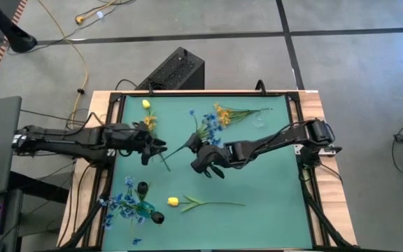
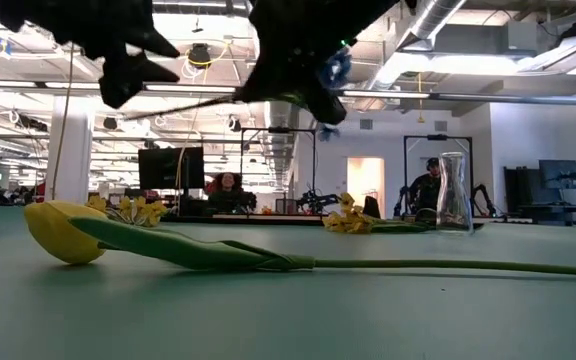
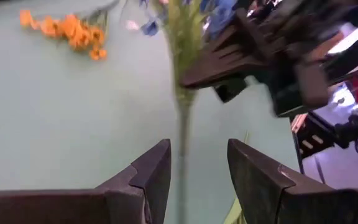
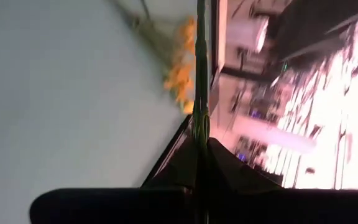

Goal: Sort flowers into vase by color
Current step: Put the blue flowers into the blue flower vase

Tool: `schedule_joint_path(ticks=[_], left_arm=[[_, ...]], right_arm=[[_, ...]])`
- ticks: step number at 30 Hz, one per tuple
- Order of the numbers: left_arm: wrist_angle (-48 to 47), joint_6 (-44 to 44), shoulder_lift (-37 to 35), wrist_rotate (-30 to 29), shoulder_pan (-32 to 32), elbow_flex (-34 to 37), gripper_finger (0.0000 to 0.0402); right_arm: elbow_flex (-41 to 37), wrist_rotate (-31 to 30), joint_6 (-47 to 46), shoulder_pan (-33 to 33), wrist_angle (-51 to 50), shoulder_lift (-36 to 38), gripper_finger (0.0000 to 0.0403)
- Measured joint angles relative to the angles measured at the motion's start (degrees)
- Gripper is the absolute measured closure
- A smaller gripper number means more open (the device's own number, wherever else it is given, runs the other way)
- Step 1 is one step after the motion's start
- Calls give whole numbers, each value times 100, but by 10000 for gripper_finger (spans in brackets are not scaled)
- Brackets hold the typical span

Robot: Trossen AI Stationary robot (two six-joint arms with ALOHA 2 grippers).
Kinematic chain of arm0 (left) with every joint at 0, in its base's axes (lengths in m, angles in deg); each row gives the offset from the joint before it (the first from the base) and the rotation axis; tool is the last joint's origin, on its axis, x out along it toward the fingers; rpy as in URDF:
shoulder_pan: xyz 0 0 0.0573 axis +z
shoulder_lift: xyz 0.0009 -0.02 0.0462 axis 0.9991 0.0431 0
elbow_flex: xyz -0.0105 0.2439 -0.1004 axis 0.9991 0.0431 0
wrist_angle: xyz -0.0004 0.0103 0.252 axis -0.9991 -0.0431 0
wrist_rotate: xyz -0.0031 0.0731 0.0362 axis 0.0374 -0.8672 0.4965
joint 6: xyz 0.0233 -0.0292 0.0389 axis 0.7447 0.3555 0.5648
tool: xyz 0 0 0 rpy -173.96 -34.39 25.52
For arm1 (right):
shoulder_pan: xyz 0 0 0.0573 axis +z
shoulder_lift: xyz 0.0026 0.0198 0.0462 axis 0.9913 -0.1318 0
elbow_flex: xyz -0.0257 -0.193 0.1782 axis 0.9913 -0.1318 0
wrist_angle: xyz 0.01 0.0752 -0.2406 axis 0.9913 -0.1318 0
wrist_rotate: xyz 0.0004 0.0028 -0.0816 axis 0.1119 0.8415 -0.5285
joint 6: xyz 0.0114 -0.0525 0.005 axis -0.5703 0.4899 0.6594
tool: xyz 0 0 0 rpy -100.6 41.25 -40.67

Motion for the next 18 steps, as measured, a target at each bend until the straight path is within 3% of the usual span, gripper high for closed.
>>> schedule_joint_path(ticks=[3, 8, 18], left_arm=[[152, 86, 242, 526, 320, -7, 255], [600, 91, 541, 1229, 555, -7, 255], [822, 82, 938, 1395, 647, -11, 255]], right_arm=[[2, 403, 71, -46, 282, 0, 358], [2, 564, 388, -149, 679, 7, 358], [2, 1009, 678, -264, 941, 2, 358]])
